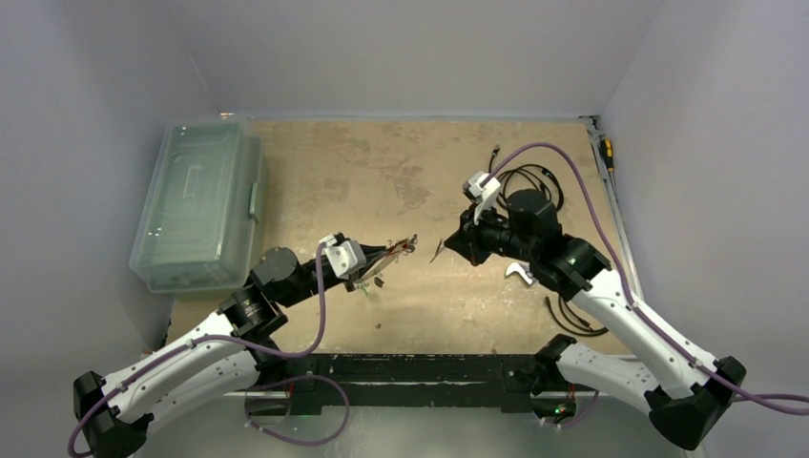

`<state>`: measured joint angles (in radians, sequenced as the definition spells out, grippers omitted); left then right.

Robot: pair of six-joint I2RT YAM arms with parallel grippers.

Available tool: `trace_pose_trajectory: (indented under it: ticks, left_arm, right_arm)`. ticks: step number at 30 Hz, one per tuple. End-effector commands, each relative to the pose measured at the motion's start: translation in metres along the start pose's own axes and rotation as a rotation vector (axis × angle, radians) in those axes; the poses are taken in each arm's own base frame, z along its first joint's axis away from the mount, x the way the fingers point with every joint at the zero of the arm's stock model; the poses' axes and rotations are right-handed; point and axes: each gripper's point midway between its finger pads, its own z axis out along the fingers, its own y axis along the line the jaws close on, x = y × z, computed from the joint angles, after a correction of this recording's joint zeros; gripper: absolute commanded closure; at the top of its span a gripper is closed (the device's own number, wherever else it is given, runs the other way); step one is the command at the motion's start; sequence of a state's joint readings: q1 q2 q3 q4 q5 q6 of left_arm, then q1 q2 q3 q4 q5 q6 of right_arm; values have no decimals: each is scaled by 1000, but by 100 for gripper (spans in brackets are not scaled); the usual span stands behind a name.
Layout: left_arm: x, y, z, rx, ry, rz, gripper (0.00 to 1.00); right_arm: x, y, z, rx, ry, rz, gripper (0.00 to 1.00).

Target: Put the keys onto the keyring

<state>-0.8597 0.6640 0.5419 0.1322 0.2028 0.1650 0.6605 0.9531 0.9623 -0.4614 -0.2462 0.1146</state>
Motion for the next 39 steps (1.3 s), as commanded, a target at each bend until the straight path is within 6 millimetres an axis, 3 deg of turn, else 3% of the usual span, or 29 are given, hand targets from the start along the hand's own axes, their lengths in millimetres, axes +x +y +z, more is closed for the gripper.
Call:
trace_pose_trajectory:
  ticks: [1, 16, 22, 26, 30, 39]
  left_arm:
    - [-35, 2, 0, 10, -103, 14, 100]
    - [-39, -8, -1, 63, -128, 19, 100]
    - [-40, -10, -1, 75, -135, 23, 100]
    - [-40, -10, -1, 75, -133, 24, 100]
    - [-40, -9, -1, 73, -132, 25, 100]
    - [-40, -9, -1, 72, -132, 29, 100]
  right_arm:
    - [-35, 45, -26, -224, -82, -145, 100]
    - [-60, 105, -51, -480, -90, -182, 100]
    - [-59, 123, -42, -496, -34, -205, 100]
    - [-63, 125, -35, -460, -11, -223, 100]
    - [-71, 111, -26, -361, -14, -262, 100]
    - [-70, 108, -14, -357, 75, -309, 100]
